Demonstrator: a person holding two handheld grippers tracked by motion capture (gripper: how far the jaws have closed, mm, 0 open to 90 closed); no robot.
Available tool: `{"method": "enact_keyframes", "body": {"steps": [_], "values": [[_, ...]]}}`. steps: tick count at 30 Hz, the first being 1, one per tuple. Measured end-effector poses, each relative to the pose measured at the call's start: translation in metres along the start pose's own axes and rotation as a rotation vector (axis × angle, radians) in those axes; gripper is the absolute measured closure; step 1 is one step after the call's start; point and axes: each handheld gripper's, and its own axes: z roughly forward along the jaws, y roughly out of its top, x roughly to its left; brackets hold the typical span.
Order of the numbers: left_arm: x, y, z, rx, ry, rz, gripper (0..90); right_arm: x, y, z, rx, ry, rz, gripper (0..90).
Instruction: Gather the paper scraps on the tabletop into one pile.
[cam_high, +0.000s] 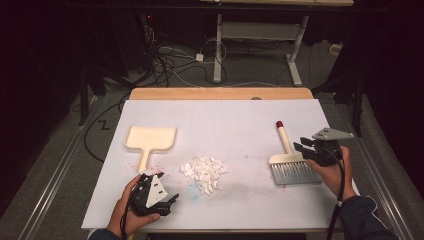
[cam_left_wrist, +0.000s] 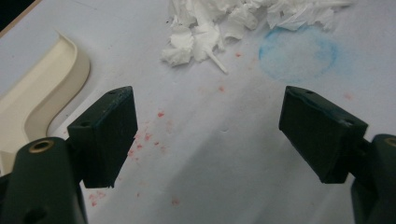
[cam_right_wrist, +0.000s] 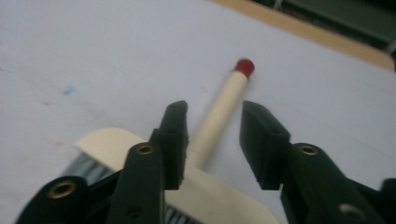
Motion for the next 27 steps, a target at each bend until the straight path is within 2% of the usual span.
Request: {"method": "enact_keyframes", "body": {"steps": [4, 7, 11, 12, 13, 16, 19, 23, 27], "values": [[0.001, 0.001, -0.001, -0.010, 0.012, -0.012, 18.6, 0.018, -0.007, -0.030, -0.126, 0.037, -0.048, 45.9], [0.003, 0.001, -0.001, -0.015, 0.025, -0.023, 18.5, 0.032, -0.017, -0.045, -0.181, 0.062, -0.057, 36.4], [0.002, 0.002, -0.001, -0.010, 0.031, -0.021, 17.4, 0.054, -0.035, -0.053, -0.197, 0.074, -0.113, 31.8], [0.001, 0.002, 0.000, -0.006, 0.031, -0.016, 17.3, 0.059, -0.039, -0.054, -0.197, 0.074, -0.108, 27.7], [0.000, 0.002, 0.000, -0.004, 0.033, -0.012, 17.3, 0.064, -0.042, -0.054, -0.192, 0.069, -0.110, 24.8], [-0.002, 0.002, 0.000, -0.006, 0.029, -0.004, 17.3, 0.073, -0.050, -0.057, -0.176, 0.044, -0.155, 23.9], [0.000, 0.002, 0.001, -0.012, 0.024, -0.008, 17.3, 0.076, -0.053, -0.061, -0.182, 0.022, -0.181, 23.5], [0.000, 0.003, 0.002, -0.013, 0.019, 0.000, 17.3, 0.076, -0.052, -0.061, -0.187, 0.010, -0.169, 23.5], [0.001, 0.003, 0.003, -0.010, 0.019, -0.002, 17.3, 0.077, -0.052, -0.058, -0.170, -0.001, -0.179, 23.3]]}}
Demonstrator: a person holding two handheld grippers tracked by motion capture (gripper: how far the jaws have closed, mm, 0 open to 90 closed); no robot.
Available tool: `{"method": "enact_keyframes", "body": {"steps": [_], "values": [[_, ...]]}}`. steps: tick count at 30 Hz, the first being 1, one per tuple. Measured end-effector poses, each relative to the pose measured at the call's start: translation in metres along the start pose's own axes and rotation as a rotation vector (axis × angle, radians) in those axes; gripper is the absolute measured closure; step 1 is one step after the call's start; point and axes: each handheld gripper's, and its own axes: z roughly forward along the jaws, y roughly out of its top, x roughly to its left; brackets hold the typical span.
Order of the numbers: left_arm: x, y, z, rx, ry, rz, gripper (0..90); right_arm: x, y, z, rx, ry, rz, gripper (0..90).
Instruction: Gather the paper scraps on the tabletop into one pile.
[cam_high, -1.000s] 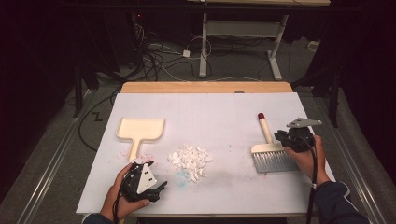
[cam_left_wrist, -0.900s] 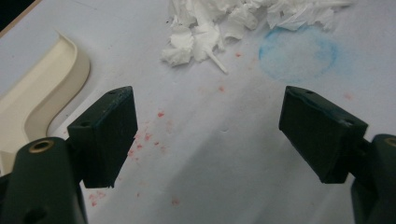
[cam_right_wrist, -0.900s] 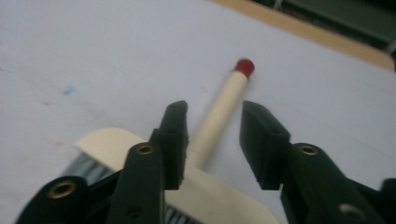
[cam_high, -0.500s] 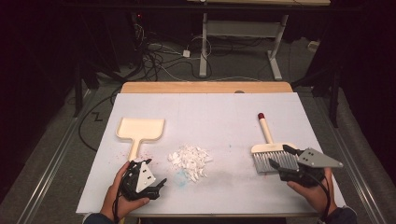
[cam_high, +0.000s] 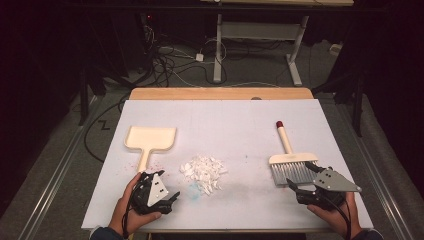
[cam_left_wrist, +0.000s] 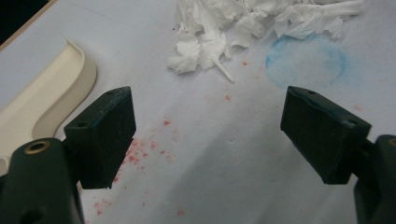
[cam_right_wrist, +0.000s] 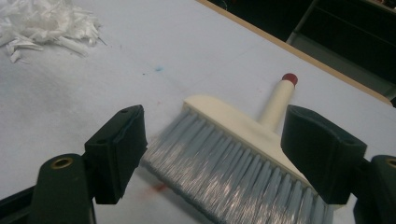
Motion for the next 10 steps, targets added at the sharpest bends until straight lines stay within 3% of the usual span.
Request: {"method": "enact_keyframes", "body": {"steps": [10], "values": [[0.0003, 0.0009, 0.0023, 0.005, 0.005, -0.004, 17.3, -0.0053, -0.0021, 0.0000, 0.000, -0.014, 0.020, 23.4]]}}
